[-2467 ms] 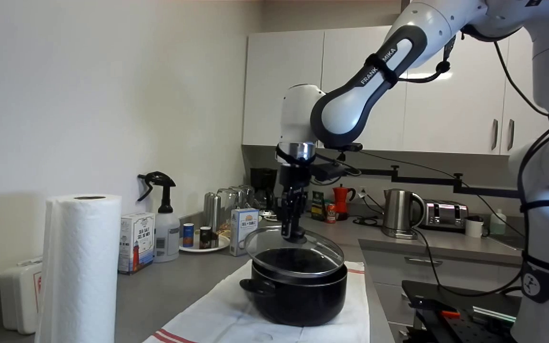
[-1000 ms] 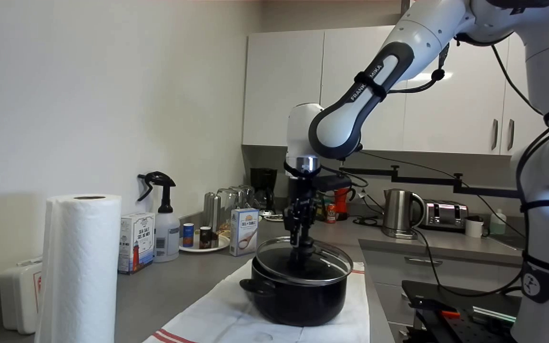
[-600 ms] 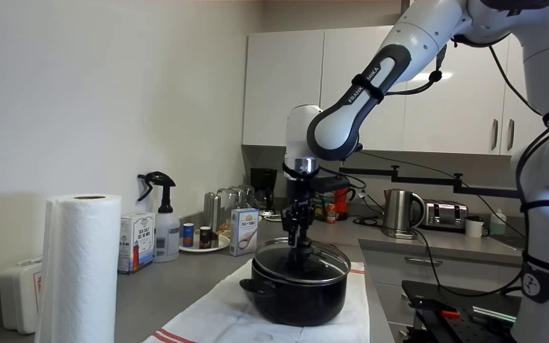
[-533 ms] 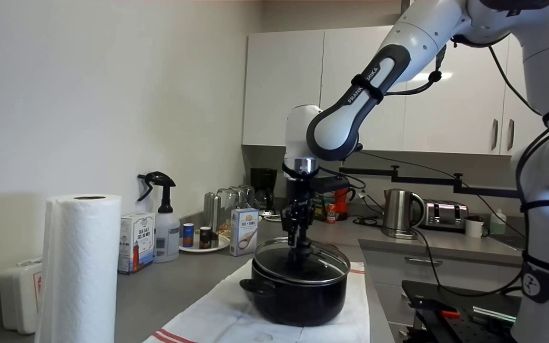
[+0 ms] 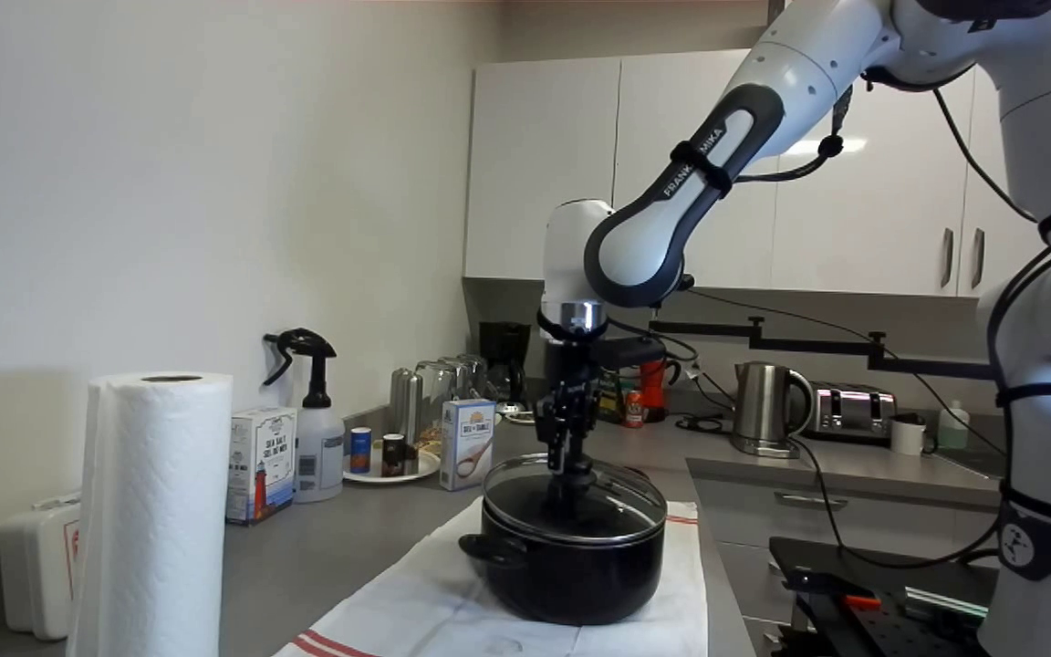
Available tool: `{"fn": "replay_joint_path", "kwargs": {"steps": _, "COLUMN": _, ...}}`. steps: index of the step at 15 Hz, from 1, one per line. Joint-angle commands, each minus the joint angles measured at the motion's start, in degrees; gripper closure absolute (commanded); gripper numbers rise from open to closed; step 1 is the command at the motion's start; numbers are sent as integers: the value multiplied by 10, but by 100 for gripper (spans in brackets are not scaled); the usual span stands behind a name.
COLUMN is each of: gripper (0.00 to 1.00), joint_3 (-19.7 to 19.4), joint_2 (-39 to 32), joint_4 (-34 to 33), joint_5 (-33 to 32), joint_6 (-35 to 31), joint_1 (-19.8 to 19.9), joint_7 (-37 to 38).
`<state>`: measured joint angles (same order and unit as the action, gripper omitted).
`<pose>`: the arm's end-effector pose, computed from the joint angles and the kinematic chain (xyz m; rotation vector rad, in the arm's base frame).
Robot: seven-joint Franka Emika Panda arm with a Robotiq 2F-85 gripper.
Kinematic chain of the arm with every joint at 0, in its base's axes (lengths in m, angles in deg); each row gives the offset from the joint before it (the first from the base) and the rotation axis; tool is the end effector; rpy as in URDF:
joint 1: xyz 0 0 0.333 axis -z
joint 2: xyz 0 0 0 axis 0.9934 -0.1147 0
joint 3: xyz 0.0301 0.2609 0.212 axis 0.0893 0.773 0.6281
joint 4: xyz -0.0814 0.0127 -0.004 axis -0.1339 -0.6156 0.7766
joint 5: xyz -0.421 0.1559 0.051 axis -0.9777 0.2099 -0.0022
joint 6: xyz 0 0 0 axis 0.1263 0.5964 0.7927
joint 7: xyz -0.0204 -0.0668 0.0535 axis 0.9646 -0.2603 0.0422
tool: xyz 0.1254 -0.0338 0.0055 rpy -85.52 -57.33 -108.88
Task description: Put the lid on the pot
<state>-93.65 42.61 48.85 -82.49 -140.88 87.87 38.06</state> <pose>0.5437 -0.1141 0.2220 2.9913 -0.6628 0.0483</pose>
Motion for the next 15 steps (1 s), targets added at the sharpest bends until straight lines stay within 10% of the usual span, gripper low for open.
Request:
{"fn": "replay_joint_path", "kwargs": {"steps": 1, "gripper": 77, "joint_3": 2, "joint_2": 3, "joint_4": -8, "joint_5": 4, "joint_6": 2, "joint_1": -6, "joint_7": 2}}
{"fn": "replay_joint_path", "kwargs": {"steps": 15, "gripper": 77, "joint_3": 5, "joint_2": -26, "joint_4": -22, "joint_5": 40, "joint_6": -1, "joint_1": 2, "joint_7": -24}}
